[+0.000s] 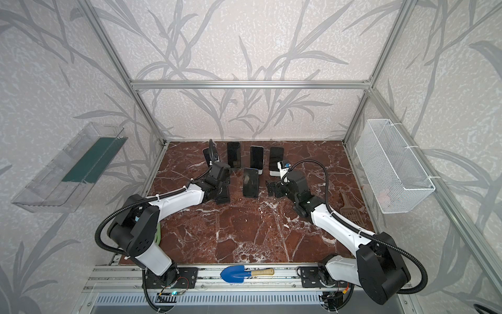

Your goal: Remove the phone from the phone stand

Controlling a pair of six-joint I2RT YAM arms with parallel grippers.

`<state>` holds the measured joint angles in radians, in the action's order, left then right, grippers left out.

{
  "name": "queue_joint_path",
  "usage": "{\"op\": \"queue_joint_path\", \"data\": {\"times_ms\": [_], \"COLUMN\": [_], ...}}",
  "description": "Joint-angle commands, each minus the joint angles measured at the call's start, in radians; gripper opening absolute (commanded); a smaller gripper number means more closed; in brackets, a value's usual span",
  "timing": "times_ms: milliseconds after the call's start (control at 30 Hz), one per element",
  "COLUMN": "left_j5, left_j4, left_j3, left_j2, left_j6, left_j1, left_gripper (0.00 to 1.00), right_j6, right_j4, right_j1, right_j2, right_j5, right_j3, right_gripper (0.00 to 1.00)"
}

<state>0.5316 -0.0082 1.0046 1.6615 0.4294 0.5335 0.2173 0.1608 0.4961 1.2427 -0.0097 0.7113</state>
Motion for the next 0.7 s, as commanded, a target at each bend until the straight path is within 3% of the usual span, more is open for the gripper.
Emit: {"op": "queue_joint_path", "data": {"times_ms": [0,667], "left_j5": [0.002,-0.014], "left_j4": [-0.007,-0.028], "left_j3": [-0.013,0.025], "left_j2": [-0.041,-0.132], "left_j6": [-0.017,-0.070], "left_j1": [-0.006,-0.006], "left_gripper": [0.58,0.52], "right_j6": [0.001,0.009], "right_j4": [0.014,0.025], "right_j1": [-0.004,-0.005], "right_j2": [-0.022,-0.025], "right_j5": [-0.008,-0.008], "right_j3": [-0.003,-0.012], "right_gripper": [0.99,0.99]}}
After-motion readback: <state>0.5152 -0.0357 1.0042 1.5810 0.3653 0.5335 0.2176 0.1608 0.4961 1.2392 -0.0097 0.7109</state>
